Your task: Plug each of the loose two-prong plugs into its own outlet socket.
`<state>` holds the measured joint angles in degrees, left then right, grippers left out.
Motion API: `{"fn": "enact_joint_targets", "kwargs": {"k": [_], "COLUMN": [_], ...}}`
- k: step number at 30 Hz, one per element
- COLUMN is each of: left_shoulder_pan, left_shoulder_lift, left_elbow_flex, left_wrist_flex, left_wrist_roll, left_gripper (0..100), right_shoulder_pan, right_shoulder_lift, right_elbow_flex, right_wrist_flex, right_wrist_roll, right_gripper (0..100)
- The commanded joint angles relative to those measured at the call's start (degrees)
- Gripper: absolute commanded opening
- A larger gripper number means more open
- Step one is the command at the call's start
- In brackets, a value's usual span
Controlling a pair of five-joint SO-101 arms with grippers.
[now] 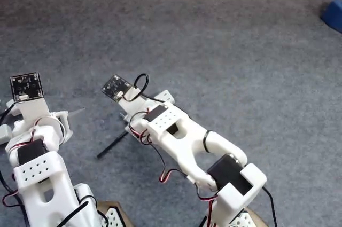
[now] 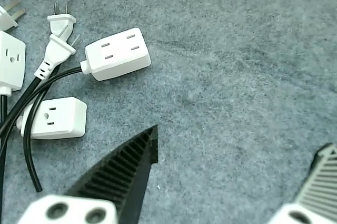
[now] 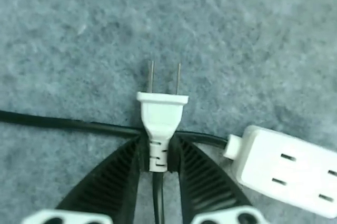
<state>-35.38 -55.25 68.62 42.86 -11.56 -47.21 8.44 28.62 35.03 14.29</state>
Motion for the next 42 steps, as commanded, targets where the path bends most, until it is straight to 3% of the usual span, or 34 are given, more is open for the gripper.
{"fn": "enact_joint_targets", "kwargs": {"k": [1,6,10,14,18,27,36,42], "left_shoulder_pan": [1.2,7.2,13.1,18.3,25.5,44.5,45.1,44.4], "left_shoulder_lift": [-1.0,-0.9,-0.9,-0.9,-0.9,-1.4,-0.9,-0.9], "left_elbow_flex": [-0.6,-0.7,-1.3,-3.2,-10.2,-18.6,-18.2,-7.9], "left_wrist_flex": [0.4,1.5,6.4,10.3,16.5,15.2,8.1,-1.2], "left_wrist_roll": [0.4,0.3,0.3,0.3,0.5,9.1,9.1,8.7], "left_gripper": [44,44,44,44,44,44,44,44], "right_shoulder_pan": [3.1,12.3,16.3,15.5,14.5,11.6,10.9,6.8], "right_shoulder_lift": [-2.9,-14.5,-30.2,-48.3,-60.1,-63.6,-63.8,-71.8], "right_elbow_flex": [-5.1,-8.0,2.4,21.1,30.0,34.4,34.2,34.0], "right_wrist_flex": [6.2,14.5,14.4,5.2,4.9,6.5,8.4,14.0], "right_wrist_roll": [-2.6,-4.1,-4.0,-4.0,-4.4,-4.3,-4.5,-4.5], "right_gripper": [0.9,0.9,0.9,0.9,0.9,0.9,0.9,0.9]}}
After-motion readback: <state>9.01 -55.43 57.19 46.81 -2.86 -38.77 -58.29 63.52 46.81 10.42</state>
